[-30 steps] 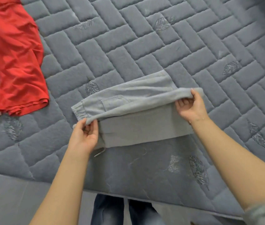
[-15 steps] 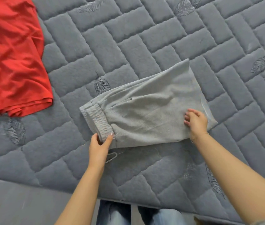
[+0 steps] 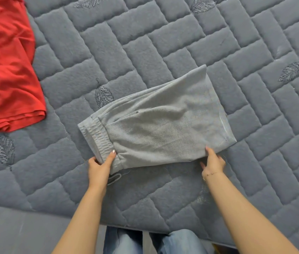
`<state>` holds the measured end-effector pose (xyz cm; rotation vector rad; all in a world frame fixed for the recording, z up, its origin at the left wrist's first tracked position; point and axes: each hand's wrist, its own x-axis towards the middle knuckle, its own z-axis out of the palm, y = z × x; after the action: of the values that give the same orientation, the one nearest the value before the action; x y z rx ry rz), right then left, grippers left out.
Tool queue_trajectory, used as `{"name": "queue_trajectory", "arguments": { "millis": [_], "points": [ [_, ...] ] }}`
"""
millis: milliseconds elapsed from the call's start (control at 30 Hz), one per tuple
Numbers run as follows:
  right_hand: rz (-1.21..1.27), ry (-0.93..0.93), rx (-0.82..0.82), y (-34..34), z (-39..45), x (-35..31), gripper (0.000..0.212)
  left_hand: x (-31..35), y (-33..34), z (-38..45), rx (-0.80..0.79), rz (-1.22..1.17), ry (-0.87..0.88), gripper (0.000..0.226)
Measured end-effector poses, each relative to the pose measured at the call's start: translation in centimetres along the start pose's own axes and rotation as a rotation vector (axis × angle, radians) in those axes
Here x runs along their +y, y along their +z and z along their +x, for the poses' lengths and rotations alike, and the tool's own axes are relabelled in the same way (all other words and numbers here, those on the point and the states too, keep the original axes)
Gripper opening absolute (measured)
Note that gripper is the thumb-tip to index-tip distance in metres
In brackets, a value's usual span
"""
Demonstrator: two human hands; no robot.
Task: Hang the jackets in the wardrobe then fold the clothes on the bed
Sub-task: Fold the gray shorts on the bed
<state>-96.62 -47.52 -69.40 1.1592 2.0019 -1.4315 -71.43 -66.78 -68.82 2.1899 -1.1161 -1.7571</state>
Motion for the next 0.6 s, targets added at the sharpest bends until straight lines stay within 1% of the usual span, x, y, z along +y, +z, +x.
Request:
{"name": "queue_trajectory", "arguments": {
  "millis": [33,67,100,133,233,300,367,400,500,533,600],
  "points": [
    [0.017,-0.026,-0.084,-0.1,0.2,-0.4,0.046,0.1,-0.3,0.1,-0.054,-0.056,-0.022,0.037],
    [0.043,-0.04,-0.155,-0.1,0.3,-0.9,0.046,0.1,-0.6,0.2,-0.09,-0.108,-0.025,0.025],
    [0.063,-0.035,-0.211,0.1,0.5,-1.4,0.046,0.2,-0.9,0.1,-0.104,-0.147,-0.011,0.017],
    [0.071,-0.023,-0.267,0.1,0.6,-1.9,0.045,0.3,-1.3,-0.1,-0.107,-0.177,0.012,0.015],
    [0.024,0.037,-0.393,-0.2,0.8,-2.5,0.04,0.7,-2.8,-1.3,-0.089,-0.257,0.051,0.02],
    [-0.009,0.087,-0.436,-0.9,0.5,-1.8,0.039,1.2,-4.1,-2.3,-0.083,-0.308,0.026,0.026],
    [-0.038,0.164,-0.477,-2.2,-0.2,-0.4,0.037,2.4,-5.3,-3.8,-0.133,-0.376,0.007,0.035],
    [-0.025,0.202,-0.497,-2.9,-0.4,0.3,0.038,3.4,-5.4,-4.6,-0.178,-0.398,0.03,0.038],
    [0.066,0.274,-0.54,-4.7,-0.6,1.2,0.039,6.6,-3.4,-8.1,-0.288,-0.369,0.219,0.042],
    [0.095,0.292,-0.543,-5.1,-0.5,1.1,0.039,7.7,-1.9,-9.3,-0.315,-0.324,0.305,0.046],
    [0.132,0.332,-0.546,-5.8,0.0,0.6,0.037,9.6,2.2,-11.2,-0.382,-0.178,0.471,0.061]
  ]
}}
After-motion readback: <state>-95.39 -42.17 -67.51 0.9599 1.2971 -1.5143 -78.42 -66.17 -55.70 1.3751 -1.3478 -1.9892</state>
